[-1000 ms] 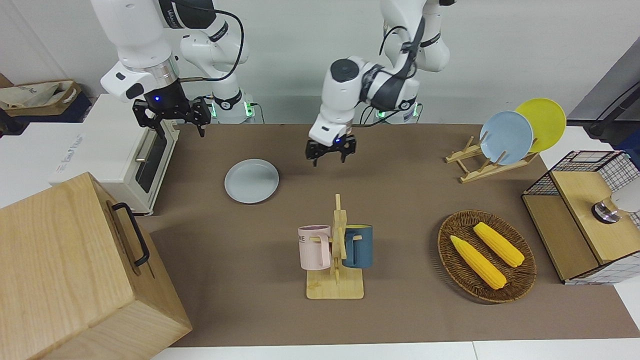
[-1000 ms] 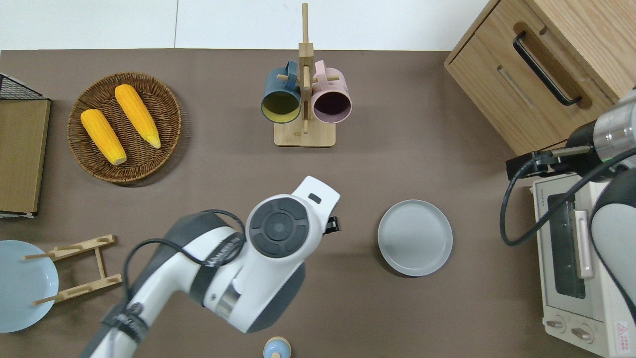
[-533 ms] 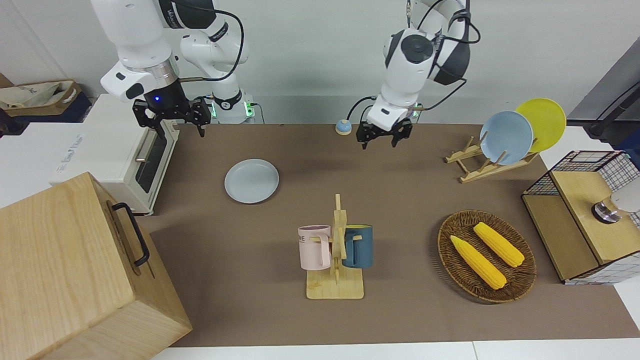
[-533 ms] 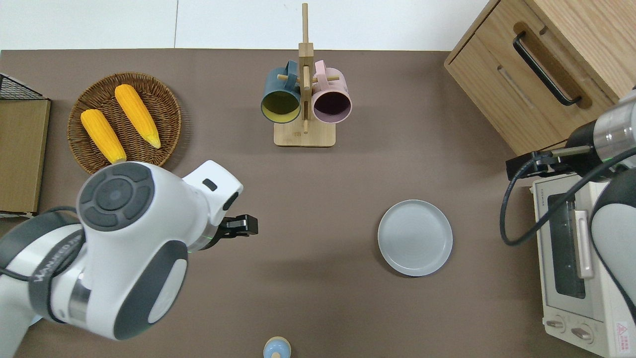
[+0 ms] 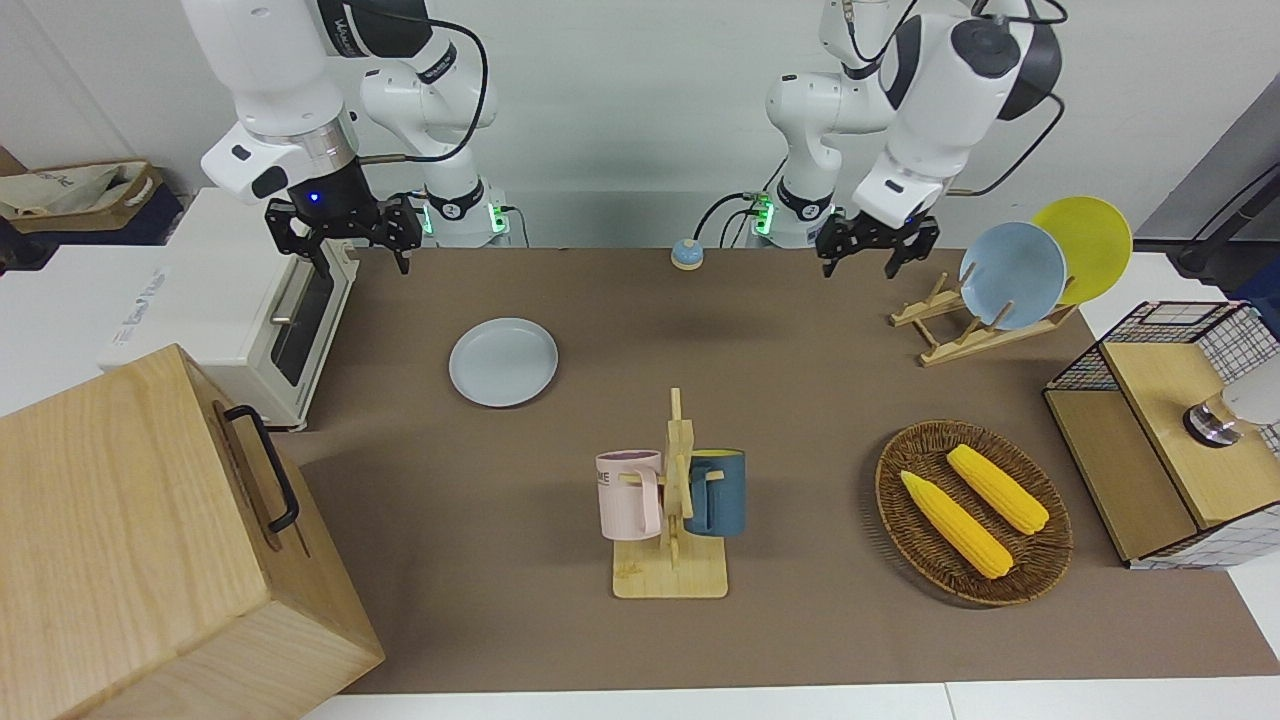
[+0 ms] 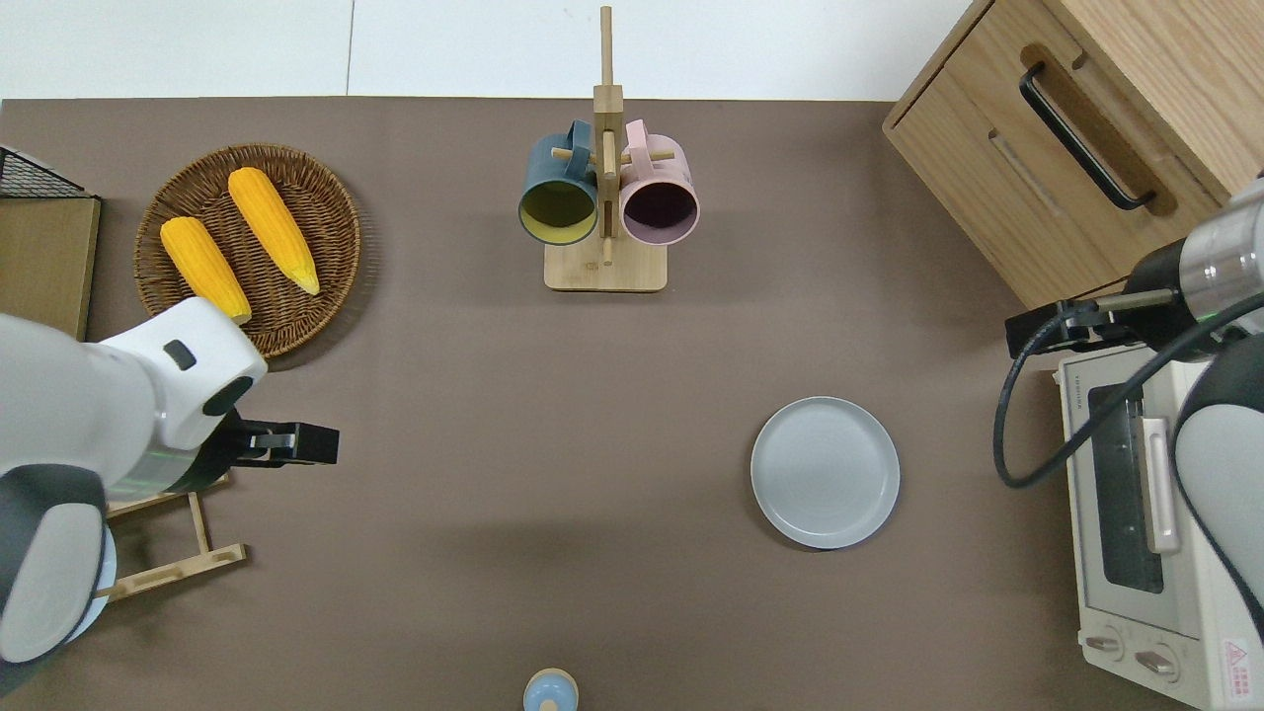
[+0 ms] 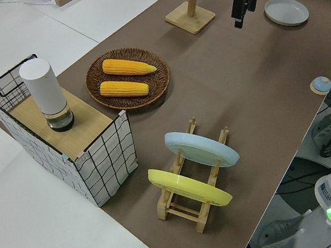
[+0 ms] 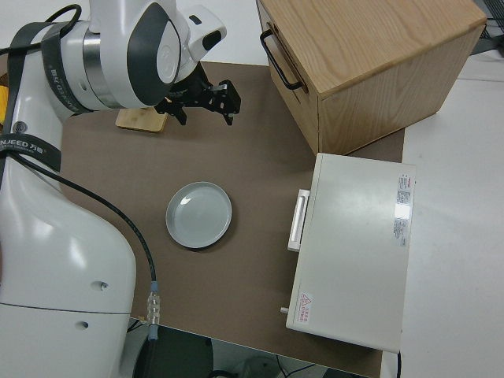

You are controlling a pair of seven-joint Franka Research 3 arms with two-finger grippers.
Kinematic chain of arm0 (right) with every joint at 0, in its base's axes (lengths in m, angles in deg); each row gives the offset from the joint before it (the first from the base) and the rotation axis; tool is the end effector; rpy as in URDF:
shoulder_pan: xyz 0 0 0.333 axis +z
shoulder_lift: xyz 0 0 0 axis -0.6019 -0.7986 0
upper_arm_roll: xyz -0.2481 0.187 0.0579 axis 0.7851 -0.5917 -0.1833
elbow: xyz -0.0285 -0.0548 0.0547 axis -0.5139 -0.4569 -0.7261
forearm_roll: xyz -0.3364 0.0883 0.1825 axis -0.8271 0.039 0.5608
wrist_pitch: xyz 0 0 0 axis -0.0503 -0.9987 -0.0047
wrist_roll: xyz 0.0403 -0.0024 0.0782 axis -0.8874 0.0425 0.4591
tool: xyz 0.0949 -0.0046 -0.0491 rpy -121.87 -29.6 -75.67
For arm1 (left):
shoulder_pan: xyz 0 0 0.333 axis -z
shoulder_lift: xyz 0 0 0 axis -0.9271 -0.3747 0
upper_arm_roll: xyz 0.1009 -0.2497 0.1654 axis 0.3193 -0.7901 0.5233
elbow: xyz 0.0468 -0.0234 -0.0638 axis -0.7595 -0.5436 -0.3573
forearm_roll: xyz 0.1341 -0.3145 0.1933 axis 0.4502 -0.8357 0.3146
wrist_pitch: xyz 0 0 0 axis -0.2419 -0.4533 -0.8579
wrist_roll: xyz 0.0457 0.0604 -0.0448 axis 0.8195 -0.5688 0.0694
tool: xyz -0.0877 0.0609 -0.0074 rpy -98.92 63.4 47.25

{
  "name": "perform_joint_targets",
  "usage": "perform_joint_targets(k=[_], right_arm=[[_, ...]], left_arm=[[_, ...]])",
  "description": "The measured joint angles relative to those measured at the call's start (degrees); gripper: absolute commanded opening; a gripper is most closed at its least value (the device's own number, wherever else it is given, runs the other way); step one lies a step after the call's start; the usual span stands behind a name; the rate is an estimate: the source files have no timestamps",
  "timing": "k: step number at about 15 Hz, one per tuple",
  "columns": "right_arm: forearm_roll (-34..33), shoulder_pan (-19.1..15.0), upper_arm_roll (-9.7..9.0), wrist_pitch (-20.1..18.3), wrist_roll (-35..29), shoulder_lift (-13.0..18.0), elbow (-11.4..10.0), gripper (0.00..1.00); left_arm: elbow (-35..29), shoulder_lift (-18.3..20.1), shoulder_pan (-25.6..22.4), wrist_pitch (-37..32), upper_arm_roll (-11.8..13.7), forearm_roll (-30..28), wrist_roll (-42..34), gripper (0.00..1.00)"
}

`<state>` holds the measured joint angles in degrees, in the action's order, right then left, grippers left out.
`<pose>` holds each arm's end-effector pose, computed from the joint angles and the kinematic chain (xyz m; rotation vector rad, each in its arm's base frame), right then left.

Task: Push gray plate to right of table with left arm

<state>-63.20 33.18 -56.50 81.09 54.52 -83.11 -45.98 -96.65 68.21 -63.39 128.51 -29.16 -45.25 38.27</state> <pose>0.5692 0.0430 0.6255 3.1098 0.0974 -0.0223 0.4961 -0.0851 0.5529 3.1122 -0.0855 -0.0814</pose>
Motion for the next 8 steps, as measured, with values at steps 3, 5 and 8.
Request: perform_joint_targets(k=[3,5,8], right_arm=[[0.0,0.0,0.0,0.0,0.0,0.0,0.0,0.983],[0.0,0.0,0.0,0.0,0.0,0.0,0.0,0.983],[0.0,0.0,0.0,0.0,0.0,0.0,0.0,0.983]], left_arm=[[1.95,0.51,-1.34,-1.72,2.09,1.31,-4.14,0.99],[2.55,0.51,-1.39,-2.26,3.97,1.44,-5.43,0.99],[3.55,0.51,-1.44,-2.77,5.01,1.45,-5.77,0.99]])
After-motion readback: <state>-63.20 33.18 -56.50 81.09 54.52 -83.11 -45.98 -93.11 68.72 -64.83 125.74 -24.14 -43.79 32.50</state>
